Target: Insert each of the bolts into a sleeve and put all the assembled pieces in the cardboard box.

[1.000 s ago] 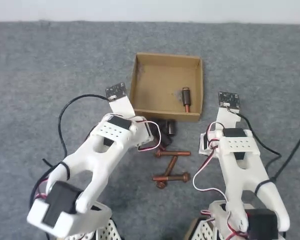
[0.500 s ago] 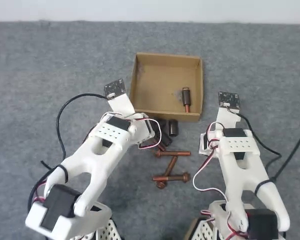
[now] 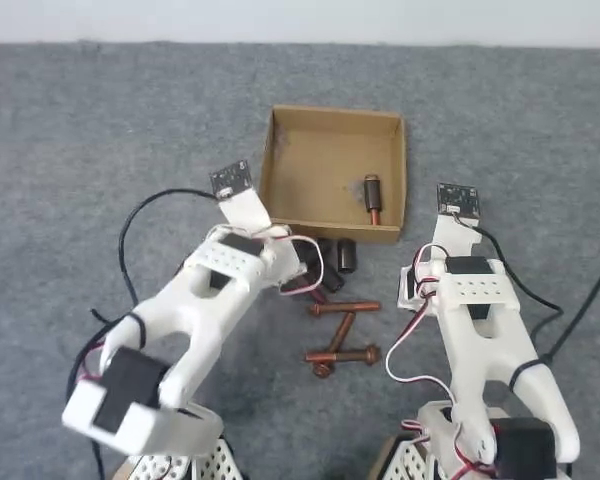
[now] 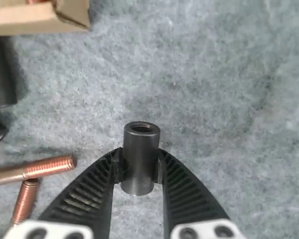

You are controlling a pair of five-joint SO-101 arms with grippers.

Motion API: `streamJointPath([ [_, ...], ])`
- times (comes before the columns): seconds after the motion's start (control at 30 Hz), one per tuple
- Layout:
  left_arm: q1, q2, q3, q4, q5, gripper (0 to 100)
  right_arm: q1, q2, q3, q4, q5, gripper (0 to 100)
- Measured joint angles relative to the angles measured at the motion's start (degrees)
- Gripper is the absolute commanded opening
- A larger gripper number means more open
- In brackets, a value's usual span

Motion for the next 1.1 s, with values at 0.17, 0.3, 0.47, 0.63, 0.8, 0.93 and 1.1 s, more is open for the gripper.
streamJointPath([
  [0.17, -0.53, 2.64, -3.25, 1.58, 0.00, 7, 0.00, 0.00, 0.00, 0.00, 0.00, 0.7],
  [0.3, -0.53, 2.64, -3.25, 1.58, 0.00, 7, 0.00, 0.00, 0.00, 0.00, 0.00, 0.7],
  [0.47, -0.88, -0.35, -1.23, 2.20, -2.02, 7, 0.00, 0.00, 0.00, 0.00, 0.00, 0.7],
  [0.63, -5.54, -8.62, 2.37, 7.47, -13.63, 7, 0.00, 0.00, 0.00, 0.00, 0.00, 0.7],
  [0.8, -12.31, -13.80, 4.13, 7.91, -24.26, 11, 0.00, 0.00, 0.00, 0.00, 0.00, 0.7],
  [0.93, -12.92, -13.80, 4.22, 8.00, -26.20, 19, 0.00, 0.00, 0.00, 0.00, 0.00, 0.7],
  [1.1, -11.25, -13.80, 4.22, 8.88, -18.11, 20, 0.00, 0.00, 0.00, 0.00, 0.00, 0.7],
])
